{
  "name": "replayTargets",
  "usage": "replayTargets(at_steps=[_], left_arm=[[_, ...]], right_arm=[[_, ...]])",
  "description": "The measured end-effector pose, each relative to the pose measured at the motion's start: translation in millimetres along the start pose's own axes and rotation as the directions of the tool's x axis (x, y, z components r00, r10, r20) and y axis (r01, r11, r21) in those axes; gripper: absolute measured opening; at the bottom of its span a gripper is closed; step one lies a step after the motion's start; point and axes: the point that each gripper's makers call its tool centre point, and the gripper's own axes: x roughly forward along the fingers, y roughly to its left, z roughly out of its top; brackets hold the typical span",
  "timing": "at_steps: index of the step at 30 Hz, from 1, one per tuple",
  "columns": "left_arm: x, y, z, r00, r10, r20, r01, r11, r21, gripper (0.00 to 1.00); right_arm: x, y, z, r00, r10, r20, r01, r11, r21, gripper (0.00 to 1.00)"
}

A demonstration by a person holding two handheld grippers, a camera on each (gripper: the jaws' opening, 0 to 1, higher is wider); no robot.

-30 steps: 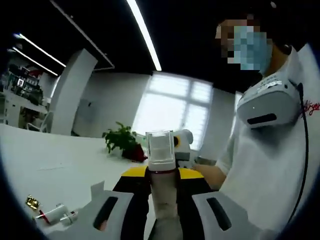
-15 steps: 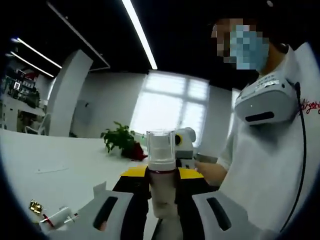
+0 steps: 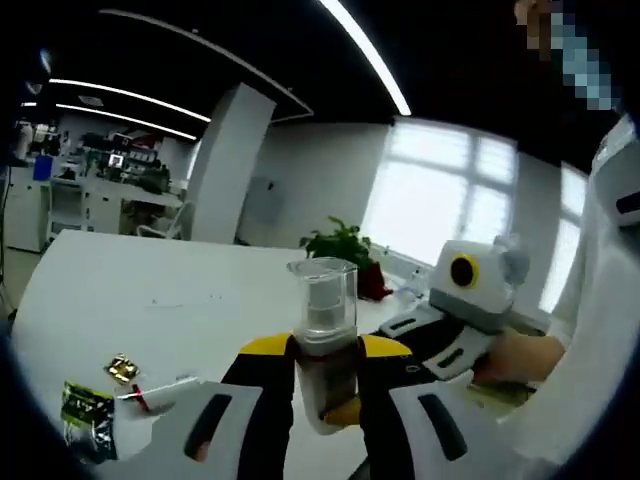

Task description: Arrange the skincare products in the storage area until every visible bottle or jar stands upright without overlapping.

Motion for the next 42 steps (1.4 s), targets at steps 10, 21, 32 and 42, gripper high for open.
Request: replayTargets(at_steps=[10,21,32,42], left_arm=[[-4.0,11.6,-7.8,0.949,0.314,-0.011,-0.311,0.944,0.106,0.19],[3.2,0.4,-12.4,0.971,0.238,-0.032,-0.228,0.956,0.184,0.17],[13.6,-27.6,-31.2,0.977,-0.095,-0.192,0.162,0.916,0.367,0.16],[16.4,-51.5,-51.7,0.885,-0.334,-0.324,0.447,0.804,0.392,0.16]], right_arm=[[4.5,-8.4,-11.9,0.985,-0.175,0.009,0.175,0.978,-0.114,0.18],[-0.6,-14.8,-21.7,0.986,-0.167,0.002,0.166,0.98,-0.108,0.19],[-12.9,-7.2,-36.4,0.996,0.085,0.018,-0.081,0.986,-0.142,0.23],[-23.0,-0.6,-51.0,0.964,0.265,0.004,-0.26,0.948,-0.183,0.22]])
